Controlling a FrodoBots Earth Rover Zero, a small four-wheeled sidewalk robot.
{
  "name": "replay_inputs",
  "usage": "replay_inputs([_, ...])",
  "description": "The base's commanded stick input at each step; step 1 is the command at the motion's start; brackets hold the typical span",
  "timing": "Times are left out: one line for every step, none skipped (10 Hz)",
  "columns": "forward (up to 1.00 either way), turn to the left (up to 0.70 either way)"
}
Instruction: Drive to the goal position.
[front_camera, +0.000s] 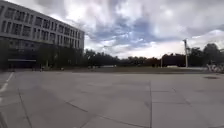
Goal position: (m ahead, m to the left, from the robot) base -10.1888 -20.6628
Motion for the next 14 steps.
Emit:
replay_inputs([0.0,-1.0])
replay_inputs([0.0,-1.0])
replay_inputs([0.0,-1.0])
replay_inputs([0.0,-1.0])
replay_inputs([0.0,-1.0])
replay_inputs([0.0,-1.0])
replay_inputs([0.0,-1.0])
replay_inputs([0.0,-1.0])
replay_inputs([0.0,-1.0])
replay_inputs([0.0,-0.98])
replay_inputs([0.0,-0.73])
replay_inputs([0.0,-0.95])
replay_inputs([0.0,-0.03])
replay_inputs([0.0,0.0])
